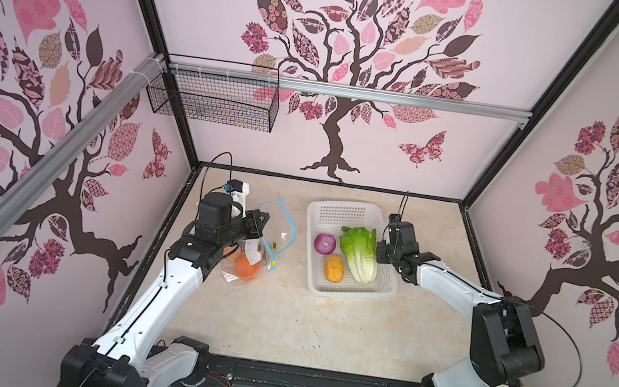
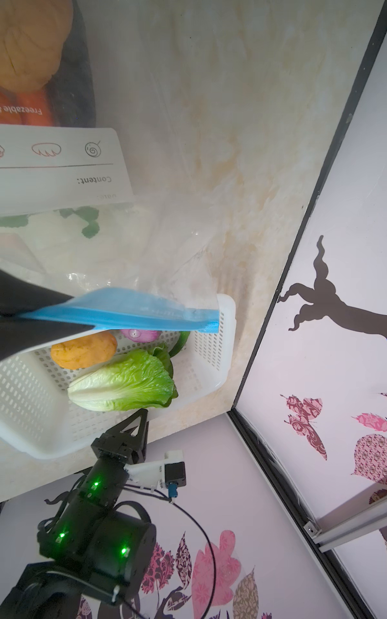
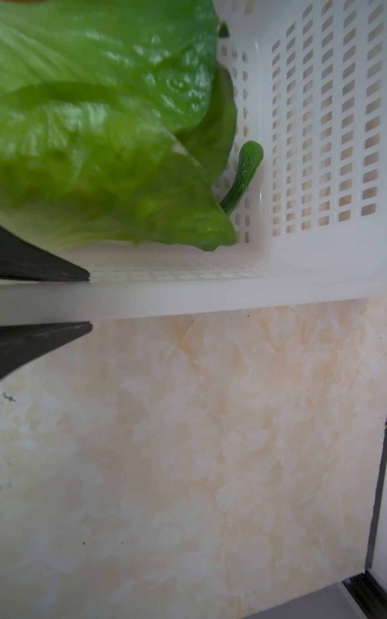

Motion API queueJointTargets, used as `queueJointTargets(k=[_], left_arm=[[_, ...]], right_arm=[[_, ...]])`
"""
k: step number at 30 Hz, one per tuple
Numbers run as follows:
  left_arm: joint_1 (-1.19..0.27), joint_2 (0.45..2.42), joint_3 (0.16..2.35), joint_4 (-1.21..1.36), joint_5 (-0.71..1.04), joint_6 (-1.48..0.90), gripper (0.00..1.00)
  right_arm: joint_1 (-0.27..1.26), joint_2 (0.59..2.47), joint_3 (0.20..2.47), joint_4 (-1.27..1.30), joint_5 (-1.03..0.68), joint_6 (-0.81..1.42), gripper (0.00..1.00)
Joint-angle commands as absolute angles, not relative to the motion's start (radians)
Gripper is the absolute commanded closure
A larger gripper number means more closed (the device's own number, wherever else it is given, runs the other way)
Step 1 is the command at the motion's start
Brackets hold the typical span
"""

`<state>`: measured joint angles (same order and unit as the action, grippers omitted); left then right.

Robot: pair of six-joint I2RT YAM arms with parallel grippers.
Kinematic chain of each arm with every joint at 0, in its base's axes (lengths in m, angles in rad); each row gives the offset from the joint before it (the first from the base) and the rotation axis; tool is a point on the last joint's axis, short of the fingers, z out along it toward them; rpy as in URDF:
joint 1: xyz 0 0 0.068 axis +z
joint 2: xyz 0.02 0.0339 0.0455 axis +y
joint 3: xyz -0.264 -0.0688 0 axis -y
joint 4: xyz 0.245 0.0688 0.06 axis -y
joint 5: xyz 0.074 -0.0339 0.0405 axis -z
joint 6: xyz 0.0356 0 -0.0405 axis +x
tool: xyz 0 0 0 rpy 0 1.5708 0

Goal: Place the food in the zip-top bag and seal the zipper
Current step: 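Move the right gripper over the basket toward the yellow potato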

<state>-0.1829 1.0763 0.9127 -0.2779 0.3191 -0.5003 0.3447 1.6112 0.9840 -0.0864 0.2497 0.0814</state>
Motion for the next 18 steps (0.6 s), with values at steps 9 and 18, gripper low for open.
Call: queueJointTargets(k=[9, 18], left_arm=[[-0.192, 1.116, 0.923, -0.246, 0.424, -0.512, 1.0], [-0.279, 1.15, 0.938, -0.248, 0.491, -0.522, 1.0]], right_arm=[[0.314, 1.621, 1.216, -0.263, 0.185, 0.082, 0.28], [0.35, 1.49, 1.154, -0.247, -0.157, 0.118, 0.13]])
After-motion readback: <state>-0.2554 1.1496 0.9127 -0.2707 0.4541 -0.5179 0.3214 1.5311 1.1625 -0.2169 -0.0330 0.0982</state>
